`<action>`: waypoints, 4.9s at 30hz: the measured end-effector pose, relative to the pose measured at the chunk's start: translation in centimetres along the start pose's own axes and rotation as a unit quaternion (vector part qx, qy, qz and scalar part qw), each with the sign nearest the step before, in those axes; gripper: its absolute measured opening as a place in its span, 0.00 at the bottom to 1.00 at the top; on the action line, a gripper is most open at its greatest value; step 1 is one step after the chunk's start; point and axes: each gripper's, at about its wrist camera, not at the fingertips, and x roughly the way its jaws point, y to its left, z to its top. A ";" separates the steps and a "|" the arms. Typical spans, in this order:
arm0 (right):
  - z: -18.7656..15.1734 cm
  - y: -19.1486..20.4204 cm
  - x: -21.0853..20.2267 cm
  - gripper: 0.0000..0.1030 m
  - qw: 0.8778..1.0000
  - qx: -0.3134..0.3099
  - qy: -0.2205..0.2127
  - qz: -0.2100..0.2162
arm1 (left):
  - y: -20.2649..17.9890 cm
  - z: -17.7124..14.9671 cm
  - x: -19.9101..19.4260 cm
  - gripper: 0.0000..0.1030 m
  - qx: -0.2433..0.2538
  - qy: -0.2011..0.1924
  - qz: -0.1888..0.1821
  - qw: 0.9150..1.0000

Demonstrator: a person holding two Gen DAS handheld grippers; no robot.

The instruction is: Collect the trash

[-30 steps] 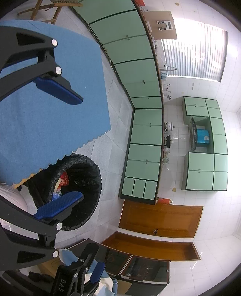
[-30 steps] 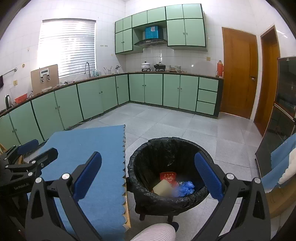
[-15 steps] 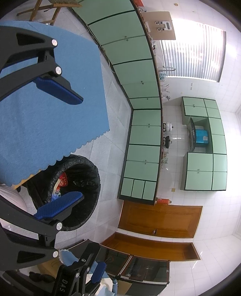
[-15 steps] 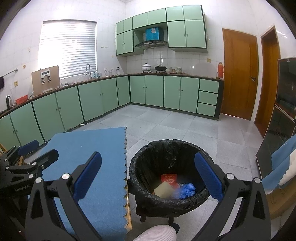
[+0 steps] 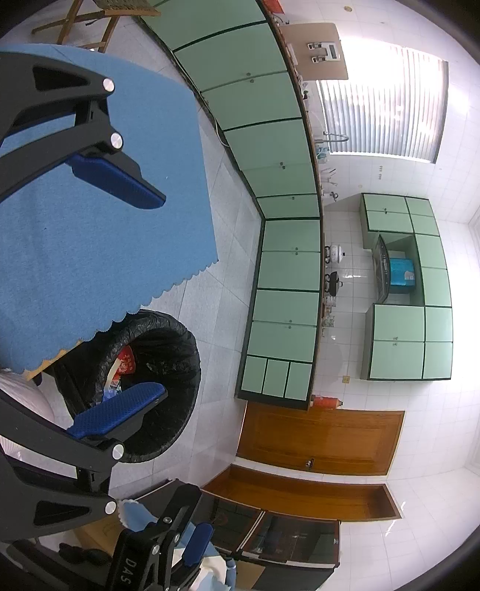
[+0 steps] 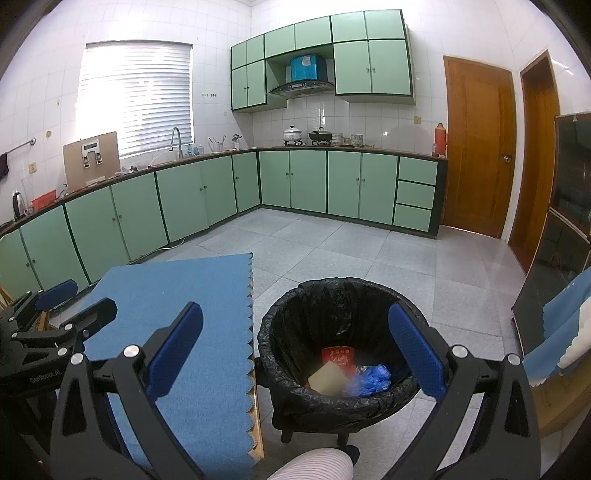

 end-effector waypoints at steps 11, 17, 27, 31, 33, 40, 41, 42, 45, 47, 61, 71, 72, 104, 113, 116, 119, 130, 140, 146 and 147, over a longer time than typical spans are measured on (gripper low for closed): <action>0.3 0.6 0.5 0.95 1.000 0.000 0.004 0.004 | 0.2 -0.1 -0.1 0.90 -0.002 0.003 0.001 1.000; 0.1 0.5 0.5 0.95 1.000 0.000 0.004 0.005 | 0.4 0.0 -0.1 0.90 -0.003 0.004 0.002 1.000; 0.1 0.7 0.4 0.95 1.000 0.000 0.004 0.005 | 0.3 0.0 -0.1 0.90 -0.003 0.004 0.002 1.000; 0.1 0.6 0.6 0.95 1.000 0.000 0.006 0.006 | 0.4 -0.1 -0.1 0.90 -0.003 0.005 0.002 1.000; 0.1 0.6 0.6 0.95 1.000 0.000 0.005 0.006 | 0.5 -0.1 -0.1 0.90 -0.003 0.005 0.003 1.000; 0.0 0.6 0.8 0.95 1.000 0.001 0.006 0.006 | 0.4 -0.1 -0.1 0.90 -0.003 0.007 0.002 1.000; 0.0 0.5 0.8 0.95 1.000 0.001 0.006 0.006 | 0.5 -0.1 -0.1 0.90 -0.003 0.007 0.002 1.000; 0.0 0.6 0.8 0.95 1.000 0.001 0.007 0.006 | 0.5 -0.2 -0.2 0.90 -0.003 0.008 0.003 1.000; 0.0 0.6 0.8 0.95 1.000 0.001 0.007 0.006 | 0.4 -0.2 -0.1 0.90 -0.003 0.009 0.003 1.000; -0.1 0.5 0.9 0.95 1.000 0.002 0.008 0.006 | 0.4 -0.3 -0.1 0.90 -0.002 0.011 0.003 1.000; -0.2 0.5 1.1 0.95 1.000 0.002 0.008 0.007 | -0.4 -0.4 0.3 0.90 -0.003 0.013 0.004 1.000; -0.3 0.3 1.2 0.95 1.000 0.002 0.007 0.007 | -0.5 -0.4 0.3 0.90 -0.003 0.011 0.005 1.000; -0.3 0.3 1.2 0.95 1.000 0.002 0.008 0.007 | -0.5 -0.3 0.4 0.90 -0.003 0.011 0.005 1.000; -0.3 -0.1 1.3 0.95 1.000 0.005 0.009 0.008 | -1.0 -0.1 0.0 0.90 -0.001 0.008 0.008 1.000; -0.4 -0.2 1.4 0.95 1.000 0.005 0.009 0.008 | -0.8 -0.2 -0.1 0.90 -0.001 0.010 0.009 1.000; -0.4 -0.1 1.4 0.95 1.000 0.005 0.009 0.008 | -0.8 -0.2 -0.1 0.90 -0.001 0.011 0.008 1.000; -0.4 -0.1 1.4 0.95 1.000 0.005 0.010 0.008 | -0.8 -0.2 -0.1 0.90 -0.002 0.010 0.009 1.000; -0.5 -0.1 1.5 0.95 1.000 0.005 0.011 0.009 | -0.8 -0.2 -0.1 0.90 -0.004 0.011 0.011 1.000; -0.5 -0.1 1.5 0.95 1.000 0.004 0.011 0.009 | -0.9 -0.2 -0.2 0.90 -0.004 0.012 0.011 1.000; -0.5 -0.1 1.5 0.95 1.000 0.005 0.010 0.009 | -1.0 -0.2 -0.1 0.91 -0.004 0.012 0.011 1.000; -0.5 -0.1 1.5 0.95 1.000 0.005 0.010 0.009 | -1.0 -0.2 -0.1 0.91 -0.004 0.012 0.011 1.000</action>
